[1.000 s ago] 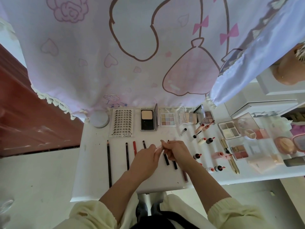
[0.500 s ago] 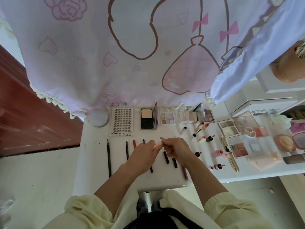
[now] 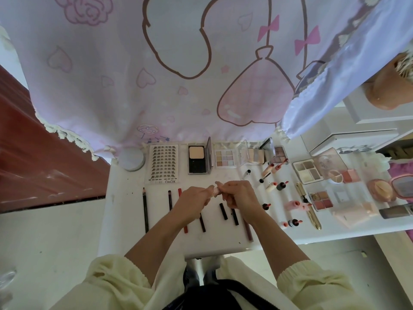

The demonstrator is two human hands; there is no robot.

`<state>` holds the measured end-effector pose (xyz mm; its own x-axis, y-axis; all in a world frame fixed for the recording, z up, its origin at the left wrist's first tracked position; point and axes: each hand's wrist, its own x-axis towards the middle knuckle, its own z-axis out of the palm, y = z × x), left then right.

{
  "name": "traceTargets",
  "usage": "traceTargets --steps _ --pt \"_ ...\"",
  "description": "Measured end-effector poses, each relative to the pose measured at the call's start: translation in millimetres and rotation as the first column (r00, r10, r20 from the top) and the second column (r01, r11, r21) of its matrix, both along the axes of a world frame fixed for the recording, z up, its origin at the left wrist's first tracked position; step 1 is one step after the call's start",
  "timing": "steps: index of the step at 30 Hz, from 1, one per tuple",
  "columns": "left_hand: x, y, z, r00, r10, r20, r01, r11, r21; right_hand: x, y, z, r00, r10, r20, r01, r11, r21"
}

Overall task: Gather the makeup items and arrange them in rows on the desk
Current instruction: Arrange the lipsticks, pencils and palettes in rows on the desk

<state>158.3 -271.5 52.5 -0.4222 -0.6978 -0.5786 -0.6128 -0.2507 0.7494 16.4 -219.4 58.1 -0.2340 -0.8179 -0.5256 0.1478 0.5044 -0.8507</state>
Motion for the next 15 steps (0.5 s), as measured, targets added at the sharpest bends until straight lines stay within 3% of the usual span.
traceTargets --steps 4,8,12,15 --pt "0 0 0 0.994 0.111 0.003 -0.11 0.978 0.179 0 -1 -3 1.0 -0.005 -0.029 0.004 0.998 -0.058" --pt "-1 0 -1 0.993 0.055 0.105 -0.067 0.991 0.114 -11 -3 0 0.99 0.109 -0.084 -0.114 0.992 -0.062" --pt "7 -4 1 0.999 -0.004 0.038 -0.001 0.992 0.126 -23 -4 3 0.952 0.248 -0.179 -0.259 0.965 -0.041" --pt "15 -7 0 0.99 -0.125 0.06 0.126 0.992 -0.023 -28 -6 9 0.872 0.383 -0.305 -0.399 0.917 0.008"
